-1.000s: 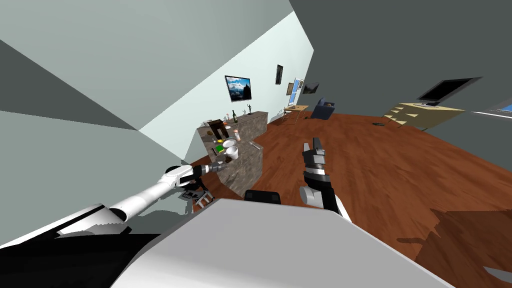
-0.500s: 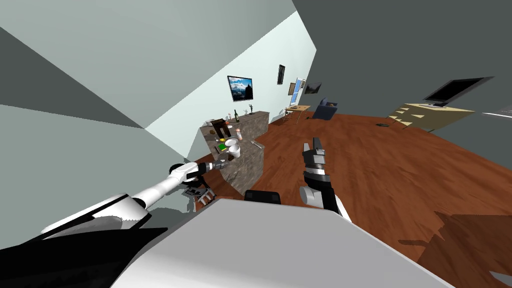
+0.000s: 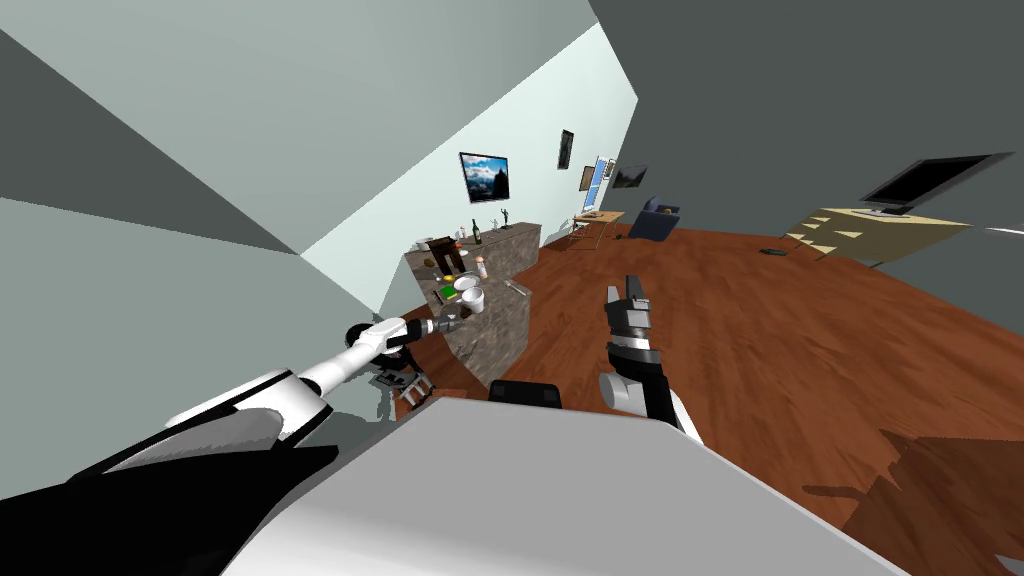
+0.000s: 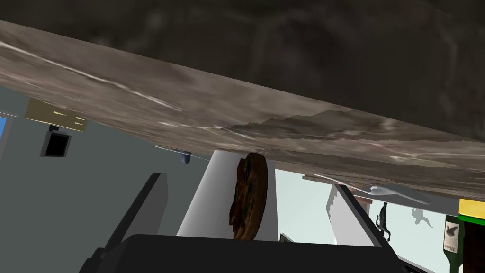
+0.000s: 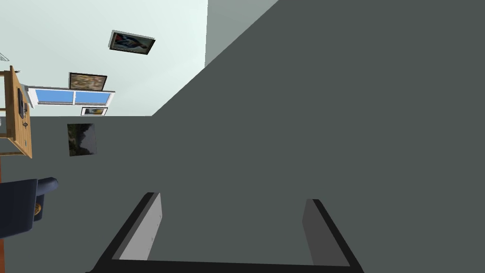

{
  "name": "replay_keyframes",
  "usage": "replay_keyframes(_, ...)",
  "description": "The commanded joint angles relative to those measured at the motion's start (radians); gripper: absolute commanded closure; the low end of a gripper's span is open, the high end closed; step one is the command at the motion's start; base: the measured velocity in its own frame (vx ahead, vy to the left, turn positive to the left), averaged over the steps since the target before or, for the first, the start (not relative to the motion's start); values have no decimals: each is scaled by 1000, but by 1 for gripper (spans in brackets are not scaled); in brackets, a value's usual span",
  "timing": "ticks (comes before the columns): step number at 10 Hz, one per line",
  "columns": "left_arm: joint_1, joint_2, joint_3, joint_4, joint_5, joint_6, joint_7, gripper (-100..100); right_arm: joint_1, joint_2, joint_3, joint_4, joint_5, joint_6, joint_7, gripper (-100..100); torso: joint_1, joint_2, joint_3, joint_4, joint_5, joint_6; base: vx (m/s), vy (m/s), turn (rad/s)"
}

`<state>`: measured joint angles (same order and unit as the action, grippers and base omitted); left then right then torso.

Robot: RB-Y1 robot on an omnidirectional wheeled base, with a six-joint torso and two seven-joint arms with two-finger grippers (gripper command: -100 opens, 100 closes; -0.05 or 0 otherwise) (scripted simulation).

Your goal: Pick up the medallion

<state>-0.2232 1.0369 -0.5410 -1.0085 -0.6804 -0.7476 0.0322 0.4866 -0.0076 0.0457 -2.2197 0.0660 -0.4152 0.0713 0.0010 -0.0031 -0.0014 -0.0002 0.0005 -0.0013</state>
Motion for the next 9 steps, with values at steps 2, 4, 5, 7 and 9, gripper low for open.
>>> replay_keyframes(2,-84,-46,-67,69,-23,-6,22,-100,0,0,0,0,0,0,0,0,2,1,1,0,1,-1,-47,35,111)
replay_keyframes(4,-120,-46,-67,69,-23,-6,22,-100,0,0,0,0,0,0,0,0,1,1,1,0,0,0,-20,4,-20)
replay_keyframes(5,-158,-96,-115,117,-44,-18,38,-100,0,0,0,0,0,0,0,0,0,0,0,0,0,0,-56,17,134)
replay_keyframes(7,-217,-97,-132,150,-44,-18,38,-100,0,0,0,0,0,0,0,0,1,2,1,0,0,0,-40,20,32)
replay_keyframes(9,-269,-147,-180,205,-66,-29,54,-100,0,0,0,0,0,0,0,0,0,0,0,0,0,0,-26,15,60)
